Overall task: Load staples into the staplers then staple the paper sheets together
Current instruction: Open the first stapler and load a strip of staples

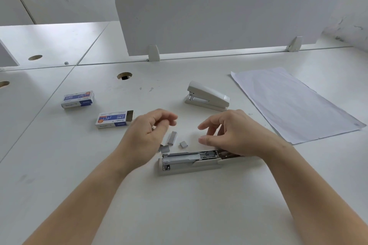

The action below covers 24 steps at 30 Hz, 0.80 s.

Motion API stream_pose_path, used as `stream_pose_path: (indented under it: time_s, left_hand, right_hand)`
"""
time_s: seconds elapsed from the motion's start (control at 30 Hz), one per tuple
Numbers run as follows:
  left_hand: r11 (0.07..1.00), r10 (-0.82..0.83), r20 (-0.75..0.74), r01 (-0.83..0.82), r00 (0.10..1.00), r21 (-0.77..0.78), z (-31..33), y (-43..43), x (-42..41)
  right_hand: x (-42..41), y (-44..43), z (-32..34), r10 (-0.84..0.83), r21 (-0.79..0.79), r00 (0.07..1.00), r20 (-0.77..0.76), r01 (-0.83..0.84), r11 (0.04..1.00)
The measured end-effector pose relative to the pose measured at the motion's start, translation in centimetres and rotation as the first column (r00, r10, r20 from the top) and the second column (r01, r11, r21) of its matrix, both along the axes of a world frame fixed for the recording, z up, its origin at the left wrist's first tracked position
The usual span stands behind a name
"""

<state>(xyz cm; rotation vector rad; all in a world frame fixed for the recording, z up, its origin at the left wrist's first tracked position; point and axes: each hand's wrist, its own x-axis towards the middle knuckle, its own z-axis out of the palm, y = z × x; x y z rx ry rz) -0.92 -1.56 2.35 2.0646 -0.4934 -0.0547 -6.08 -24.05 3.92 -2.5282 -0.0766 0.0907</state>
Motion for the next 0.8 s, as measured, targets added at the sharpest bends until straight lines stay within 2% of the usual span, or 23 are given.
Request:
stream_pose_path:
  time_s: [0.1, 0.17, 0.27, 0.37, 0.5, 0.63, 0.7, 0.8]
  left_hand:
    - [0.996, -0.003, -0.114, -0.007, 0.994, -0.088, -0.2, 0.8, 0.1]
    - [0.995, -0.011, -0.137, -0.002, 0.991, -0.1, -0.4, 1.1, 0.0]
    - [0.995, -0.045, -0.132, 0.032, 0.99, -0.099, -0.5, 1.3, -0.1]
    - [0.988, -0.14, -0.092, 0.133, 0.986, -0.08, -0.2, 1.4, -0.5]
    - [0.956, -0.275, -0.03, 0.276, 0.961, 0.1, 0.1, 1.8, -1.4]
    - [0.905, -0.372, 0.09, 0.339, 0.924, 0.258, -0.3, 1.5, -1.7]
    - [0.903, -0.382, 0.147, 0.335, 0.912, 0.269, -0.6, 1.3, -1.5]
    - [0.904, -0.391, 0.127, 0.355, 0.912, 0.237, -0.8, 1.3, -1.3]
  right_hand:
    - [0.7, 0.9, 0.6, 0.08, 0.043, 0.994, -0.073, -0.077, 0.996]
    - [1.2, 1.8, 0.8, 0.099, 0.019, 0.991, -0.085, -0.098, 0.995]
    - [1.9, 3.0, 0.7, 0.093, -0.076, 0.995, -0.048, -0.096, 0.992]
    - [2.2, 2.9, 0.7, 0.096, -0.072, 0.995, -0.032, -0.098, 0.993]
    - [1.2, 0.5, 1.0, 0.06, -0.048, 0.997, 0.047, -0.058, 0.997]
    - [-0.8, -1.5, 1.6, 0.089, 0.132, 0.992, 0.085, -0.1, 0.986]
    - [-1.4, -1.9, 1.8, 0.129, 0.136, 0.99, 0.063, -0.137, 0.981]
    - [-1.9, -1.9, 2.1, 0.181, 0.07, 0.983, 0.04, -0.183, 0.981]
